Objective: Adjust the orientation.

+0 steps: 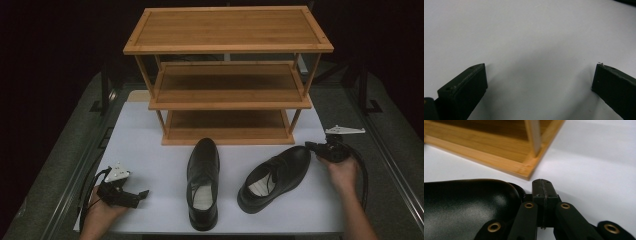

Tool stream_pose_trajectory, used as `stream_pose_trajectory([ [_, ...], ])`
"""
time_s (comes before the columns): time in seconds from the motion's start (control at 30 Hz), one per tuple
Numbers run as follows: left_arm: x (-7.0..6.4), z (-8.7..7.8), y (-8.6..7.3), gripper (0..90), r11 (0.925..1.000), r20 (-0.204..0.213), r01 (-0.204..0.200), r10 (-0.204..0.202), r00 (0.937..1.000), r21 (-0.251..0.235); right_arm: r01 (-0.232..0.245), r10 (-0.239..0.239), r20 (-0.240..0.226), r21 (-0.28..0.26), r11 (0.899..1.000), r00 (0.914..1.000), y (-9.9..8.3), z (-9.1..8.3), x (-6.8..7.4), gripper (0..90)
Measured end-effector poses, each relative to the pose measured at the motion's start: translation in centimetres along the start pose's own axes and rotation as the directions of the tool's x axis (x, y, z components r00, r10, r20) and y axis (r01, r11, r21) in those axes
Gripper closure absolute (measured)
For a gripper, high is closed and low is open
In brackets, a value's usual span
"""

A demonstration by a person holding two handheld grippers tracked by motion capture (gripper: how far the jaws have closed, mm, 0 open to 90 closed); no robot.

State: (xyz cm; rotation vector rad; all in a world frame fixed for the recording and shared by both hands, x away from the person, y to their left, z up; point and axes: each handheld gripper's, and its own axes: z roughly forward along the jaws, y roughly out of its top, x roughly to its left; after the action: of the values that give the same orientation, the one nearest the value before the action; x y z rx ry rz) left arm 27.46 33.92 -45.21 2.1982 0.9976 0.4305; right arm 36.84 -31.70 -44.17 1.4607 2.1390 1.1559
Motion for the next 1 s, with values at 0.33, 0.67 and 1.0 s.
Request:
stream_pose_trajectory([
  [0.33, 0.0, 0.0, 0.0, 0.0, 1.0000, 0.000, 0.000, 0.000, 1.0000, 0.002, 0.080, -0.079, -0.035, 0.034, 0.996, 0.9963, 0.0, 0.6, 2.9, 90.0],
  [0.67, 0.0, 0.0, 0.0, 0.0, 1.0000, 0.000, -0.001, 0.001, 1.0000, 0.003, 0.070, -0.072, -0.051, -0.044, 0.997, 0.9961, -2.1, -4.2, 5.0, 89.9],
  [1.0, 0.0, 0.0, 0.0, 0.0, 1.0000, 0.000, -0.003, 0.003, 1.0000, 0.003, 0.097, -0.098, -0.130, -0.009, 0.995, 0.9867, -6.1, -5.9, 9.2, 89.8],
])
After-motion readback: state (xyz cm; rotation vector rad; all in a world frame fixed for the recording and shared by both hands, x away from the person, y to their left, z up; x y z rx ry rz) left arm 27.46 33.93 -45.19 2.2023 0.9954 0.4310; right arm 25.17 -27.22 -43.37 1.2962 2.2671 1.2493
